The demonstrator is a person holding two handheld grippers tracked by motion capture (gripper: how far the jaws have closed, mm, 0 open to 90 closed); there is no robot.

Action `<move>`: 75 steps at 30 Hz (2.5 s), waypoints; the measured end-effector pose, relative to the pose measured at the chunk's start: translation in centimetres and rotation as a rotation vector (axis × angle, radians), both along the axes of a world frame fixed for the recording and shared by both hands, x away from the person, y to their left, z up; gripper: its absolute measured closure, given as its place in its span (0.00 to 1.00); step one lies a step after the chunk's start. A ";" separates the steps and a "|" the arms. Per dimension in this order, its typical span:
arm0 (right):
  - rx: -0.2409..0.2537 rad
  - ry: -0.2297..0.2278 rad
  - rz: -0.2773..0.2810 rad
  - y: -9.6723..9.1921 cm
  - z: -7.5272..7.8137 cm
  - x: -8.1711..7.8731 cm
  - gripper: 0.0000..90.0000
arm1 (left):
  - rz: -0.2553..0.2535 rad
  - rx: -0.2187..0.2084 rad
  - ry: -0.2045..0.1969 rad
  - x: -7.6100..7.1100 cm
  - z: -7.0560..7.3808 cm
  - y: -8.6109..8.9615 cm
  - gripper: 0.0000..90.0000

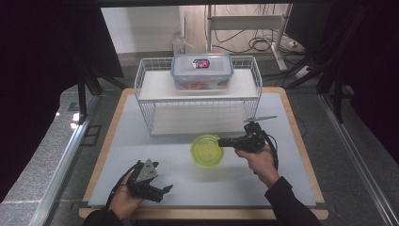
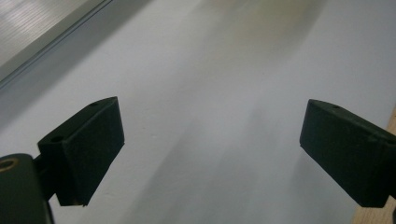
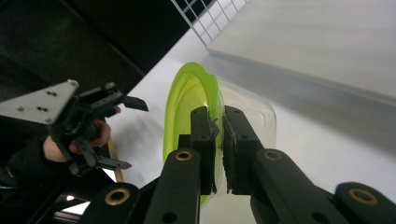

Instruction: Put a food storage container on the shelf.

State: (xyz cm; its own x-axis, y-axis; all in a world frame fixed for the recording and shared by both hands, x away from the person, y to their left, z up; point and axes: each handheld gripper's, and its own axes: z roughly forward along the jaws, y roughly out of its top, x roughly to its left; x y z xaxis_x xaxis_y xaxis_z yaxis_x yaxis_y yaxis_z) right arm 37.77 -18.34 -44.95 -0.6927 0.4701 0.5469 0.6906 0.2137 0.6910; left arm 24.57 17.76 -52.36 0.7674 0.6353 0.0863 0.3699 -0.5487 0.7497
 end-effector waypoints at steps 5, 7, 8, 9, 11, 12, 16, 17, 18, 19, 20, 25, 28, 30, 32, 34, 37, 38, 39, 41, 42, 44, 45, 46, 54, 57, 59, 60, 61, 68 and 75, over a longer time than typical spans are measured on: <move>0.024 -0.010 -0.003 -0.3 0.9 0.0 0.94 | 0.007 -0.009 -0.001 0.1 0.1 0.2 0.07; 0.040 -0.018 -0.006 -0.4 1.7 0.0 0.94 | 0.008 -0.010 0.000 0.1 0.1 0.2 0.07; 0.045 -0.022 -0.007 -0.4 1.9 0.0 0.94 | 0.007 -0.010 0.000 0.1 0.1 0.2 0.07; 0.049 -0.026 -0.008 -0.4 2.2 0.0 0.94 | 0.006 -0.010 0.000 0.1 0.0 0.1 0.07; 0.058 -0.042 -0.009 -0.5 2.8 0.0 0.94 | 0.006 -0.010 0.000 0.1 0.0 0.1 0.07; 0.064 -0.046 -0.009 -0.6 3.1 0.0 0.94 | 0.006 -0.010 0.000 0.1 0.0 0.1 0.07; 0.080 -0.061 -0.013 -0.8 4.4 0.0 0.94 | 0.006 -0.009 0.000 0.1 0.1 0.1 0.07; 0.084 -0.066 -0.015 -0.9 4.7 0.1 0.94 | 0.005 -0.009 0.000 0.1 0.0 0.1 0.07; 0.088 -0.071 -0.018 -0.9 5.0 0.1 0.94 | 0.005 -0.009 0.000 0.1 0.0 0.1 0.07; 0.092 -0.075 -0.022 -1.0 5.3 0.1 0.94 | 0.004 -0.005 0.000 0.1 0.1 0.1 0.07; 0.097 -0.077 -0.025 -1.0 5.7 0.2 0.94 | 0.004 -0.005 0.000 0.1 0.1 0.1 0.07; 0.125 -0.086 -0.041 -1.4 7.3 0.5 0.94 | 0.002 -0.002 -0.001 0.1 0.1 0.1 0.07; 0.139 -0.090 -0.053 -1.8 8.3 0.7 0.94 | 0.003 -0.003 0.001 0.1 0.0 0.1 0.07; 0.147 -0.096 -0.060 -2.0 8.9 0.9 0.94 | 0.004 -0.004 0.000 0.1 0.0 0.1 0.07; 0.154 -0.102 -0.067 -2.1 9.6 1.0 0.94 | 0.004 -0.005 -0.001 0.1 0.0 0.1 0.07; 0.162 -0.106 -0.074 -2.3 10.2 1.2 0.94 | 0.003 -0.004 0.000 0.1 0.0 0.1 0.07; 0.171 -0.112 -0.081 -2.4 10.9 1.3 0.94 | 0.002 -0.003 -0.001 0.1 0.0 0.1 0.07; 0.173 -0.114 -0.085 -2.5 11.2 1.3 0.94 | 0.002 -0.003 -0.001 0.1 0.0 0.1 0.07; 0.176 -0.118 -0.090 -2.6 11.8 1.4 0.94 | 0.002 -0.003 -0.001 0.1 0.0 0.1 0.07; 0.180 -0.122 -0.095 -2.6 12.4 1.5 0.94 | 0.000 -0.003 0.000 0.1 0.0 0.1 0.07; 0.180 -0.122 -0.095 -2.6 12.4 1.5 0.94 | 0.000 -0.003 0.000 0.1 0.0 0.1 0.07; 0.190 -0.127 -0.098 -2.6 13.1 1.7 0.94 | 0.000 -0.003 0.000 0.1 0.0 0.1 0.07; 0.194 -0.126 -0.101 -2.6 13.4 1.7 0.94 | -0.001 -0.003 0.001 0.1 0.0 0.0 0.07; 0.199 -0.127 -0.100 -2.5 13.6 1.8 0.94 | -0.001 -0.002 0.001 0.1 0.0 0.0 0.07; 0.242 -0.126 -0.113 -2.2 15.7 2.7 0.94 | -0.002 -0.006 0.004 0.1 0.0 0.0 0.07; 0.250 -0.131 -0.125 -2.0 16.7 3.2 0.94 | -0.002 -0.004 0.004 0.1 0.0 0.0 0.07; 0.252 -0.136 -0.135 -1.9 17.3 3.4 0.94 | 0.000 -0.006 0.003 0.1 0.0 0.1 0.07; 0.251 -0.142 -0.141 -1.8 17.6 3.6 0.94 | 0.000 -0.006 0.003 0.1 0.0 0.1 0.07; 0.251 -0.142 -0.141 -1.8 17.6 3.6 0.94 | 0.002 -0.010 0.003 0.1 0.0 0.1 0.07; 0.256 -0.155 -0.186 -1.6 19.2 4.9 0.94 | 0.023 -0.050 -0.001 0.2 0.4 0.6 0.06; 0.247 -0.157 -0.224 -0.8 20.3 6.6 0.94 | 0.018 -0.045 0.000 0.1 0.3 0.5 0.06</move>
State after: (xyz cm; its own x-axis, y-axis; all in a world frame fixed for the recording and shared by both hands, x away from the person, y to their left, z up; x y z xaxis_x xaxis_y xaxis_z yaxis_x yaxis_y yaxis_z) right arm 44.35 -19.15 -24.62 -0.6723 0.4863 0.5581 0.5827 -0.1175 0.8042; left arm 24.72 18.27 -52.04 0.7555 0.6526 0.0572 0.3799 -0.5076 0.7733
